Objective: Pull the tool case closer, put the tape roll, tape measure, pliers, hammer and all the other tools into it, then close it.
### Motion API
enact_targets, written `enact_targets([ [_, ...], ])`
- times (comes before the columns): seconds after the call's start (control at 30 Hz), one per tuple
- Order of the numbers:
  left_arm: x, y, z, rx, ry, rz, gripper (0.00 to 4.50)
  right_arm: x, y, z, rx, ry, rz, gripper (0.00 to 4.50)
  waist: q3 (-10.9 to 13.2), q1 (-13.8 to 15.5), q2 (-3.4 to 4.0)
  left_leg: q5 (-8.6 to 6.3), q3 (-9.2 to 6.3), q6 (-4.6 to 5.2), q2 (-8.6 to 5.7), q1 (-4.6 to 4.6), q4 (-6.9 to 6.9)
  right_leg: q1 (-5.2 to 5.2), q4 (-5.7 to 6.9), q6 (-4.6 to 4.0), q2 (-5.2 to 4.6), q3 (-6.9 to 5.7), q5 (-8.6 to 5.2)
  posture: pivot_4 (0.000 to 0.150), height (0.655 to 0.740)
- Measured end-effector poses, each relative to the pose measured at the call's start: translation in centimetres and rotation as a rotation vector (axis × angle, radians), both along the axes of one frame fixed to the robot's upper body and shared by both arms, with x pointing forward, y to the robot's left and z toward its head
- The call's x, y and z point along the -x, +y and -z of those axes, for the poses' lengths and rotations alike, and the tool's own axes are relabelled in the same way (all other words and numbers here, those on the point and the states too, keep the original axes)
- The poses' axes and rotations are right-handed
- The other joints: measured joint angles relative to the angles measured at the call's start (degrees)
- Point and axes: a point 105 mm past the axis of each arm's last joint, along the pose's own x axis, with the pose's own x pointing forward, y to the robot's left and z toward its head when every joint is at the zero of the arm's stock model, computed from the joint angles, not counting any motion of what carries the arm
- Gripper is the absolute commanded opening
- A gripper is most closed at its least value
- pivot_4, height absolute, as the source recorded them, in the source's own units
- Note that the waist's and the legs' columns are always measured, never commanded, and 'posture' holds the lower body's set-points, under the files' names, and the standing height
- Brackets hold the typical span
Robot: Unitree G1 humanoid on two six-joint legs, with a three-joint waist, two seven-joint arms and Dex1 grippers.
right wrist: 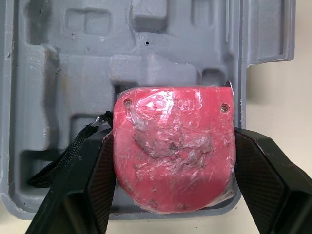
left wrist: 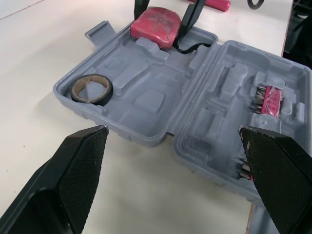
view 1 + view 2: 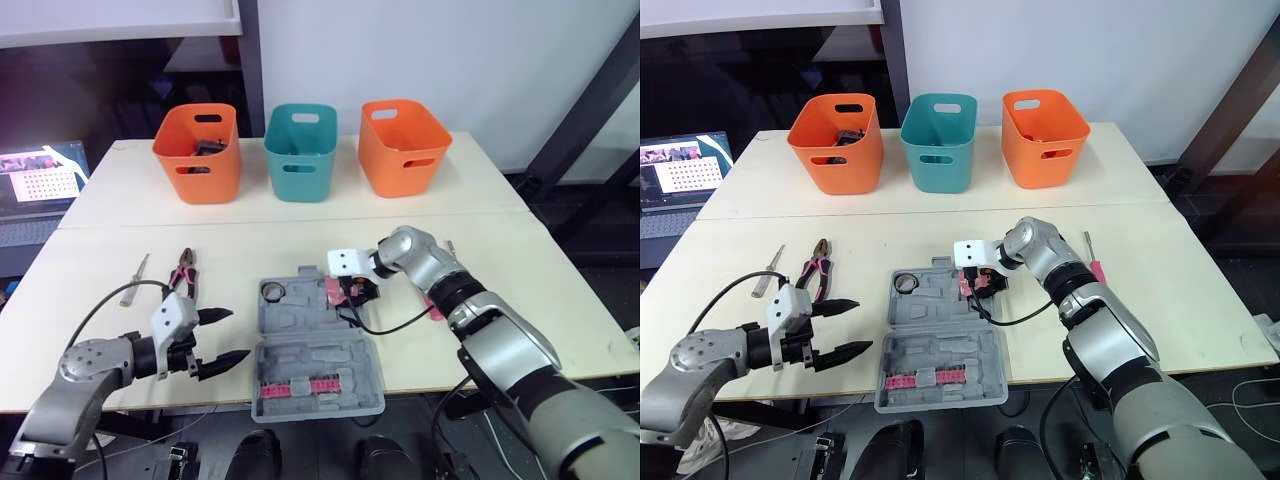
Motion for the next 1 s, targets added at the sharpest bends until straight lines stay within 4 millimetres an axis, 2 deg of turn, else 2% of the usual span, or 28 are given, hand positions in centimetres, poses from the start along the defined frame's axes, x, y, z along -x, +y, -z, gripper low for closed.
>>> enact_targets([
  [0.13, -0.1, 0.2, 0.3, -0.007, -0.002, -0.004, 4.50, -0.1, 0.2, 0.1, 0.000, -0.009, 0.002, 2.97, 0.00, -0.06, 0.00, 0.00, 0.00, 0.00, 0.00, 0.01, 0.00, 0.00, 0.00, 0.00, 0.00, 0.00, 0.00, 0.150, 0.7400],
  [0.2, -0.2, 0.3, 0.5, -0.006, 0.004, -0.005, 4.50, -0.1, 0.2, 0.1, -0.003, -0.011, 0.004, 3.99, 0.00, -0.11, 0.00, 0.00, 0.00, 0.00, 0.00, 0.01, 0.00, 0.00, 0.00, 0.00, 0.00, 0.00, 0.00, 0.150, 0.7400],
  [0.27, -0.1, 0.3, 0.5, -0.006, -0.001, 0.003, 4.50, -0.2, 0.3, 0.0, 0.001, -0.026, -0.002, 4.42, 0.00, -0.15, 0.00, 0.00, 0.00, -0.01, 0.00, 0.01, 0.00, 0.00, 0.00, 0.00, 0.00, 0.00, 0.00, 0.150, 0.7400],
  [0.37, -0.2, 0.6, 0.7, -0.005, 0.002, 0.002, 4.50, -0.5, 0.2, -0.3, 0.010, -0.058, -0.002, 4.42, 0.01, -0.04, 0.02, 0.01, 0.00, -0.02, 0.00, -0.02, 0.00, -0.04, 0.00, 0.00, 0.00, 0.00, 0.00, 0.150, 0.7400],
  [0.5, -0.2, 0.7, 0.9, -0.009, -0.005, 0.006, 4.50, -0.6, -0.1, -3.0, -0.002, -0.111, -0.011, 4.42, 0.04, 0.34, 0.06, 0.01, 0.00, -0.02, 0.00, -0.09, -0.02, -0.09, 0.00, 0.00, 0.00, 0.00, 0.00, 0.150, 0.7400],
  [0.57, -0.3, 0.7, 0.9, -0.013, -0.011, 0.005, 4.50, 0.2, -0.4, -4.8, -0.041, -0.133, -0.020, 4.42, 0.03, 0.61, 0.05, 0.01, 0.00, -0.02, 0.00, -0.08, -0.01, -0.07, -0.01, 0.00, 0.00, 0.00, 0.00, 0.150, 0.7400],
  [0.63, -0.3, 0.7, 1.0, -0.012, -0.010, 0.001, 4.50, 1.1, -0.4, -5.8, -0.085, -0.130, -0.023, 4.42, 0.02, 0.46, 0.04, 0.01, 0.00, -0.02, 0.00, -0.07, -0.01, -0.06, -0.01, 0.00, 0.00, 0.00, 0.00, 0.150, 0.7400],
  [0.77, -0.6, 0.1, 0.8, 0.006, -0.026, 0.013, 4.50, 3.8, -0.3, -6.1, -0.224, -0.044, -0.003, 4.42, 0.02, 0.51, 0.04, 0.01, 0.00, -0.02, 0.00, -0.06, 0.00, -0.05, -0.01, 0.00, 0.00, 0.00, 0.00, 0.150, 0.7400],
  [0.87, -1.0, -0.1, 0.3, 0.007, -0.043, 0.021, 4.50, 5.0, -0.9, -6.0, -0.284, 0.009, 0.040, 4.42, 0.02, 0.51, 0.03, 0.01, 0.00, -0.02, 0.00, -0.06, 0.03, -0.04, -0.01, -0.02, -0.01, 0.00, -0.01, 0.150, 0.7400],
  [0.97, -1.3, -0.5, 0.0, 0.008, -0.053, 0.035, 4.50, 4.8, -1.3, -6.0, -0.354, 0.029, 0.117, 3.58, 0.02, 0.38, 0.03, 0.01, 0.00, -0.02, 0.00, -0.06, 0.02, -0.04, -0.02, -0.06, -0.01, 0.00, -0.02, 0.150, 0.7400],
  [1.0, -1.5, -0.7, -0.1, 0.009, -0.058, 0.043, 4.50, 4.6, -1.5, -6.0, -0.372, 0.029, 0.142, 3.03, 0.02, 0.36, 0.03, 0.01, 0.00, -0.02, 0.00, -0.05, 0.02, -0.05, -0.02, -0.04, -0.01, 0.00, -0.02, 0.150, 0.7400],
])
